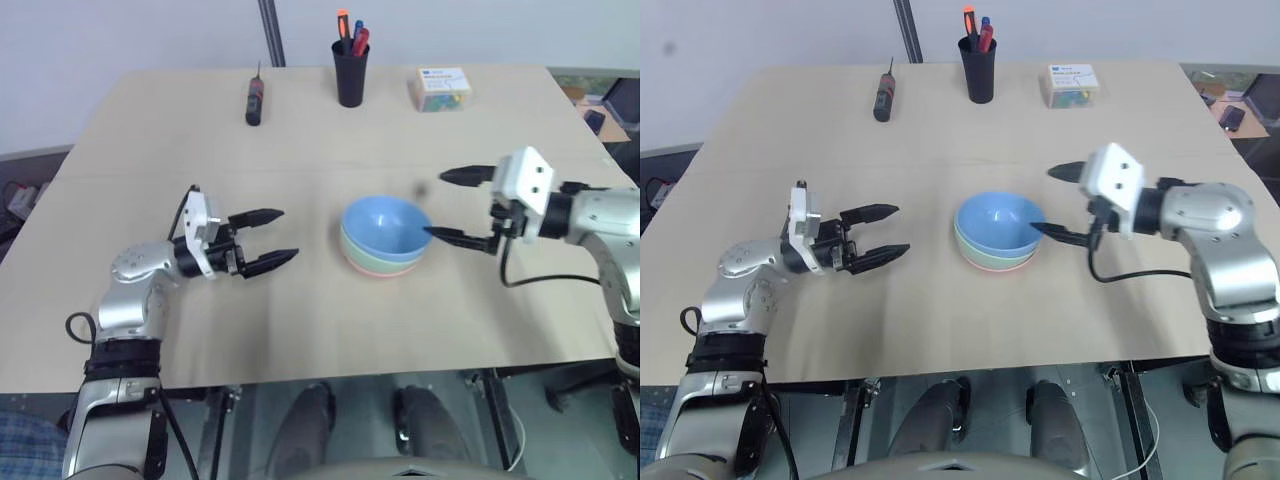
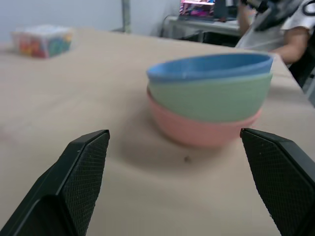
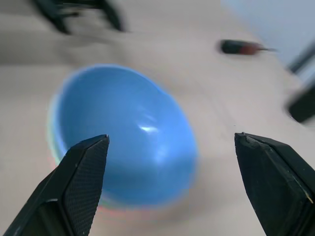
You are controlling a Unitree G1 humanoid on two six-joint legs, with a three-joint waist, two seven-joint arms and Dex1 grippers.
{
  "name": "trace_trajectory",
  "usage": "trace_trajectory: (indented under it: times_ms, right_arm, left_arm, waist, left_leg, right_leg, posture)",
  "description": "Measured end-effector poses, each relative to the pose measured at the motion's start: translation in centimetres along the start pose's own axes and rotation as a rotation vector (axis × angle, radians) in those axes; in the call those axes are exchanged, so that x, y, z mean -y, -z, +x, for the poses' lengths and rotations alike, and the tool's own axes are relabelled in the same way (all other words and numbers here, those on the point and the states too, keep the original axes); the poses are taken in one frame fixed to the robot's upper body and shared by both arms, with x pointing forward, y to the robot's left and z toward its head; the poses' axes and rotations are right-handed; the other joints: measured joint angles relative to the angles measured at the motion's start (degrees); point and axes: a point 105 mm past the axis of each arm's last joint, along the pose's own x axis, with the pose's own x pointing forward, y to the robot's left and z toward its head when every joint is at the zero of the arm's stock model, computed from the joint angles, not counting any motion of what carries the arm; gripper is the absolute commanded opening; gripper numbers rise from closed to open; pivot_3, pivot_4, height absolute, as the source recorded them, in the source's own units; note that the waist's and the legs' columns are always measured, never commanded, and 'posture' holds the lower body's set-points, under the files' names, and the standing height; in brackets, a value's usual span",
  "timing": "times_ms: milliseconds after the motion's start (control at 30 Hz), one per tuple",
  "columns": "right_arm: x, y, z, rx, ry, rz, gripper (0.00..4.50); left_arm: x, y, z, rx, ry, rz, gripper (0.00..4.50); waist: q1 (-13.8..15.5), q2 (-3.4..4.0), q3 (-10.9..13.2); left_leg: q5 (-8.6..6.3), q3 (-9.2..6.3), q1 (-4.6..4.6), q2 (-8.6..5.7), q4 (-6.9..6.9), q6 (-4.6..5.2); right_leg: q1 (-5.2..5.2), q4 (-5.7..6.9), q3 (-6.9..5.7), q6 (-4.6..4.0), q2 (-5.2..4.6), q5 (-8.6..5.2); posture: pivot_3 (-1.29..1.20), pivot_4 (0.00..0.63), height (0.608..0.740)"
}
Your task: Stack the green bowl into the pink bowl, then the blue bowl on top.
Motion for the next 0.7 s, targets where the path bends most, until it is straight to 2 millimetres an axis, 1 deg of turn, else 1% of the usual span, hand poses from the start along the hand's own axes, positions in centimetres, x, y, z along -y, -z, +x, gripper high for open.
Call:
trace_trajectory:
  times_ms: [67,100,133,200,267,333,500,700]
  right_arm:
    - [0.2,3.4,-2.2,-0.037,0.061,0.060,4.26]
    - [0.1,4.1,-2.7,-0.047,0.071,0.079,4.26]
    - [-0.6,5.6,-3.8,-0.048,0.068,0.136,4.26]
    - [-1.5,6.9,-4.6,-0.025,0.058,0.186,4.26]
    - [-2.2,7.7,-5.1,0.005,0.037,0.190,4.26]
    - [-2.5,8.2,-5.3,0.031,0.032,0.190,4.26]
    - [-2.2,9.4,-5.7,0.039,0.042,0.199,4.26]
    - [-1.5,9.2,-5.4,0.058,0.049,0.194,4.26]
  left_arm:
    - [-0.1,0.3,-1.0,-0.018,-0.051,0.001,4.50]
    - [-0.2,0.4,-1.3,-0.021,-0.064,-0.001,4.50]
    - [-0.3,0.6,-1.8,-0.029,-0.096,-0.006,4.50]
    - [-0.1,1.0,-2.2,-0.036,-0.117,-0.011,4.50]
    - [0.6,1.4,-2.3,-0.043,-0.121,-0.013,4.50]
    - [0.9,1.7,-2.2,-0.037,-0.138,-0.019,4.50]
    - [1.0,1.6,-1.7,-0.005,-0.190,-0.008,4.50]
    - [0.9,1.4,-1.8,-0.005,-0.204,0.019,4.50]
  waist:
    - [0.24,0.01,0.00]
    - [0.32,0.01,0.00]
    - [0.38,0.02,0.00]
    - [0.25,0.02,0.00]
    - [0.08,0.02,0.00]
    - [0.01,0.02,0.00]
    - [0.06,0.02,0.00]
    - [0.09,0.02,0.00]
  left_leg:
    - [0.00,0.07,0.06,0.01,0.00,0.00]
    - [0.00,0.07,0.06,0.01,0.00,0.00]
    - [0.00,0.11,0.07,0.03,0.01,0.00]
    - [0.00,0.23,0.12,0.08,0.02,0.00]
    - [0.00,0.32,0.16,0.09,0.03,0.00]
    - [0.00,0.35,0.17,0.11,0.09,0.01]
    - [0.00,0.35,0.18,0.14,0.26,0.01]
    - [0.00,0.35,0.18,0.17,0.26,0.01]
  right_leg:
    - [0.03,0.00,0.05,0.00,0.00,0.00]
    - [0.03,0.00,0.05,0.00,0.01,0.00]
    - [0.03,0.00,0.07,0.00,0.02,0.00]
    - [0.03,0.01,0.18,0.00,0.03,0.00]
    - [0.04,0.01,0.24,0.01,0.03,0.00]
    - [0.04,0.02,0.25,0.01,0.04,0.01]
    - [0.14,0.03,0.23,0.01,0.07,0.06]
    - [0.14,0.04,0.24,0.00,0.10,0.07]
  posture:
    - [0.00,0.150,0.740]
    - [0.00,0.150,0.740]
    - [0.00,0.150,0.740]
    - [0.00,0.150,0.740]
    - [0.00,0.150,0.740]
    - [0.00,0.150,0.740]
    - [0.00,0.150,0.740]
    - [0.00,0.150,0.740]
